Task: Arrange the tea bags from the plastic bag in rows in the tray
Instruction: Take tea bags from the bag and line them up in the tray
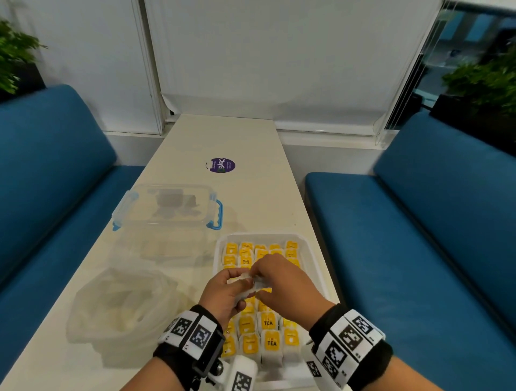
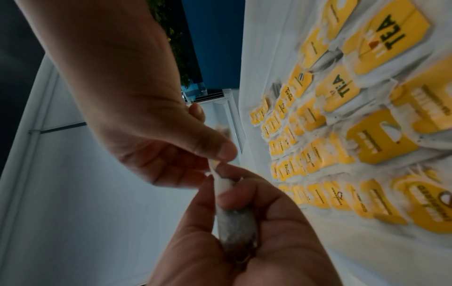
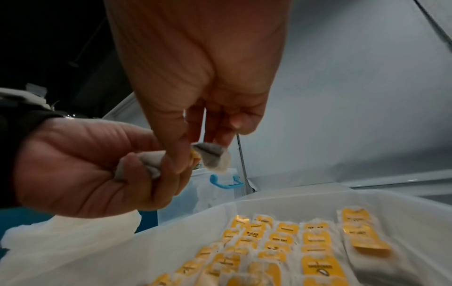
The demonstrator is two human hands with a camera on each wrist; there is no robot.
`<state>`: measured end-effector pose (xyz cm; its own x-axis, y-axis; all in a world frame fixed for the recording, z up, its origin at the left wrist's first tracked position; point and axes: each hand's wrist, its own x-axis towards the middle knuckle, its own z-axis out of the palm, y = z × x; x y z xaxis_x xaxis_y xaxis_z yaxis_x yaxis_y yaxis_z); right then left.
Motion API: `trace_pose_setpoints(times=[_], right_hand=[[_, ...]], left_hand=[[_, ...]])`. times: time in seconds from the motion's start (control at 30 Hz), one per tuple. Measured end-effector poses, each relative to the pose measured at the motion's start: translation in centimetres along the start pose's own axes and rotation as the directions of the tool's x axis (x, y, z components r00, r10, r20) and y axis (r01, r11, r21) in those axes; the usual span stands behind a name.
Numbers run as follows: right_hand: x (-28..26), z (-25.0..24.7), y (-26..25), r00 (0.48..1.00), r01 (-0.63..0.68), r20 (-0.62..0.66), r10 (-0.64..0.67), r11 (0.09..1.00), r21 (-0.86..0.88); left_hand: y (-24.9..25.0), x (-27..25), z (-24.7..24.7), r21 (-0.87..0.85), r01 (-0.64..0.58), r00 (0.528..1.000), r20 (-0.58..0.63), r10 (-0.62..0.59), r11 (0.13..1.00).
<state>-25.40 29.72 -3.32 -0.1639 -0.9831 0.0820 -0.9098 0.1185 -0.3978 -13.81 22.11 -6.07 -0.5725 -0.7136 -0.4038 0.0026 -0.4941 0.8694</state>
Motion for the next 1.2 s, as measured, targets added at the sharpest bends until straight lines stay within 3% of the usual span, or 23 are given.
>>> trace_pose_setpoints(times=[0.1,0.17,0.27,0.37,0.57,0.7,0.8,0.87,1.0,1.2], right_hand=[[0.3,0.0,0.2,0.992,-0.124,-0.023,0.127,0.989,0.079],[0.5,-0.3,0.5,0.978,-0.168,-0.074,0.194,0.948,0.269],[0.8,-1.0,0.6,0.952,-0.237,-0.038,0.303,0.811,0.535],[1.3,-1.7,0.5,0.945,-0.275,0.064,0.321,0.674,0.686],[1.6,-2.4,0.5,0.962,-0.257,0.041,0.271,0.841,0.476],[2.0,-3.5,0.2,0.967,-0.242,0.17,0.189,0.889,0.39],[2.6,-4.5,0.6,0.957,-0.277,0.151,0.246,0.932,0.234],[2.8,-5.2,1.4,0.95,-0.302,0.149,0.276,0.934,0.193],[3.0,-6.4,2.5,0.897,-0.409,0.295,0.329,0.87,0.274],[4.2,-6.3,4.4,0.867,-0.468,0.276,0.415,0.869,0.16]], left_hand=[[0.1,-0.2,0.2,-0.049,-0.022,0.999,0.047,0.024,0.999],[0.1,-0.2,0.3,-0.046,-0.037,0.998,0.041,0.039,0.998],[-0.1,0.0,0.1,0.007,-0.037,0.999,0.026,0.037,0.999],[-0.2,0.1,0.0,0.042,-0.036,0.998,0.049,0.034,0.998],[-0.3,0.6,-0.2,0.104,-0.059,0.998,0.038,0.055,0.993],[-0.1,0.6,-0.2,0.145,-0.064,0.997,0.045,0.058,0.987],[-0.3,0.8,-0.4,0.134,-0.034,0.999,0.022,0.032,0.99],[-0.6,1.0,-0.8,0.105,0.013,1.0,-0.008,-0.012,0.994],[-1.3,1.3,-1.7,-0.012,0.119,0.991,-0.055,-0.12,0.993],[-1.4,1.5,-1.8,-0.026,0.141,0.989,-0.036,-0.142,0.99]])
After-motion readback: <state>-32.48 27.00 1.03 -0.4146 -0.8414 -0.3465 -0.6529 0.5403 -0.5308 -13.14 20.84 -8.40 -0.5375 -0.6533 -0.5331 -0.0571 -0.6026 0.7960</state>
